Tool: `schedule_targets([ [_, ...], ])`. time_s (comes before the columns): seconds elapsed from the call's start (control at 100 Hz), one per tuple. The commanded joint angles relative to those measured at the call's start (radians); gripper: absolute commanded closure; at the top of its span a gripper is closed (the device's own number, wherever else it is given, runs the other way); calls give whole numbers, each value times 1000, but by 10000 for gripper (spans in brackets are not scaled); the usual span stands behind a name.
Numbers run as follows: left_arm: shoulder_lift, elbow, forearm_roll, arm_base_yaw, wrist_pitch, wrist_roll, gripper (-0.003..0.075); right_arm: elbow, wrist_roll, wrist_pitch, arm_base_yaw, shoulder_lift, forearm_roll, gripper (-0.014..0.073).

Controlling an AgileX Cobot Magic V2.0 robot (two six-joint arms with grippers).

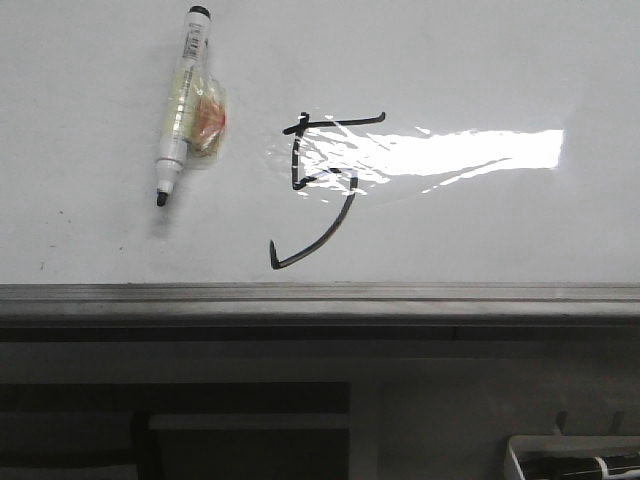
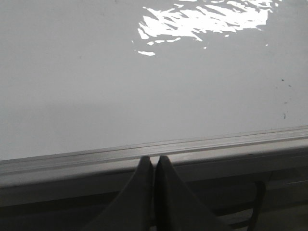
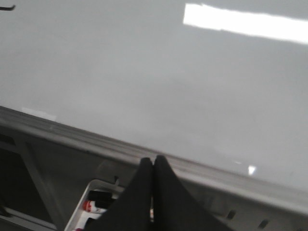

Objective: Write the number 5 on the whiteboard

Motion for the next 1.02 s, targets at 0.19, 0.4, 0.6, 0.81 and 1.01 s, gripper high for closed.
schedule_targets([
  [0.19,-24,16,-8,3,-70,-9,741,164,-57,-270,-404,14,165,655],
  [0.4,-24,16,-8,3,-70,-9,741,169,-57,-193,-450,-67,169,655],
  [0.6,-24,16,-12,3,-70,-9,741,169,-57,-198,-452,-65,169,655],
  [0.81,-24,16,-12,3,-70,-9,741,169,-57,-202,-452,-65,169,655],
  [1.01,-24,16,-12,3,-70,-9,741,169,-57,-202,-452,-65,169,655],
])
